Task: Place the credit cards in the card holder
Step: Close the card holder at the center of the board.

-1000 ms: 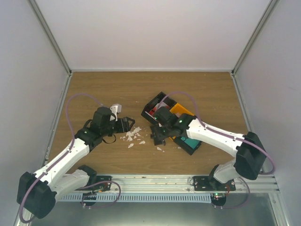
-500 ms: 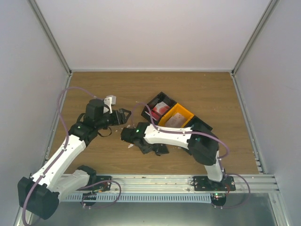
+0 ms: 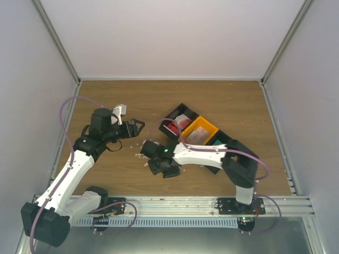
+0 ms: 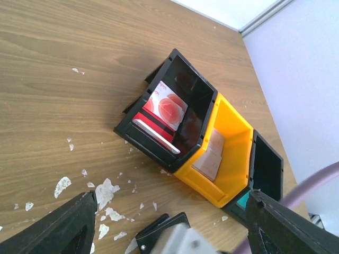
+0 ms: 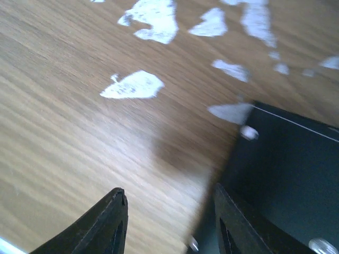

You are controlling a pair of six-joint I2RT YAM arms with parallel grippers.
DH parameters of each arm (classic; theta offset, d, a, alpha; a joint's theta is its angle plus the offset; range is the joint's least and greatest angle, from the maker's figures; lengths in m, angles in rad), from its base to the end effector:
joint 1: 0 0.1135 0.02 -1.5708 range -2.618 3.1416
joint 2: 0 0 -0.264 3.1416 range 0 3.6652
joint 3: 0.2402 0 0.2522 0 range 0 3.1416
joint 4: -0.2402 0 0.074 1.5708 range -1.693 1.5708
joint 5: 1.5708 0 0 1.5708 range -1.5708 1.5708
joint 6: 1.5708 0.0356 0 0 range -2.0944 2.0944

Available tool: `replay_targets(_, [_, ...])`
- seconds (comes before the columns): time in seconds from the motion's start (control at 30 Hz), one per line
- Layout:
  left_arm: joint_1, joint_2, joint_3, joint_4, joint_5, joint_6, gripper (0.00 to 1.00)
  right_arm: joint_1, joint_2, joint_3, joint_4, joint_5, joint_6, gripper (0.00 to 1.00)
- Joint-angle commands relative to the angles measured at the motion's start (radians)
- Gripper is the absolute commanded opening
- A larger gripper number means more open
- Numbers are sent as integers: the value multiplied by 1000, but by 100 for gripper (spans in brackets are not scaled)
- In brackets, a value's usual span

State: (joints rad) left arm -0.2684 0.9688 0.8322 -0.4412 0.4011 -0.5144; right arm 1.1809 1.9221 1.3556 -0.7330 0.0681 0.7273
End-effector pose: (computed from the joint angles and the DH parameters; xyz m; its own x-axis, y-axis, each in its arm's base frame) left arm 0.1996 -0.0693 0.2989 -0.7337 -0.2680 -0.6243 0.2280 0.7686 -0.5978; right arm 0.1463 0.3497 0.1750 -0.8825 -0.4023 -0.2438 -0.4407 0.8883 0.1292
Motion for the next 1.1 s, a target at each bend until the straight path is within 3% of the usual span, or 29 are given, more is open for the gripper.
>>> replay_targets(0.0, [9,-9,-26,19,39,2,78,-45,-231,-170,200,0,59,47])
replay_targets(0.23, [3,-9,-190,90,141,-25,78,-163,-462,-468,229,37,187,50])
replay_targets(0.37, [-37,-7,-318,180,203,-83,75,-197,-500,-576,294,-12,183,37])
replay_targets(0.6, [-148,68,-461,338,243,-195,75,-207,-445,-588,401,-110,87,30])
replay_targets(0.83, [-233,199,-479,400,209,-228,74,-214,-383,-588,498,-184,41,19])
replay_targets(1.07, [-258,345,-479,438,257,-209,61,-214,-357,-583,552,-224,25,10])
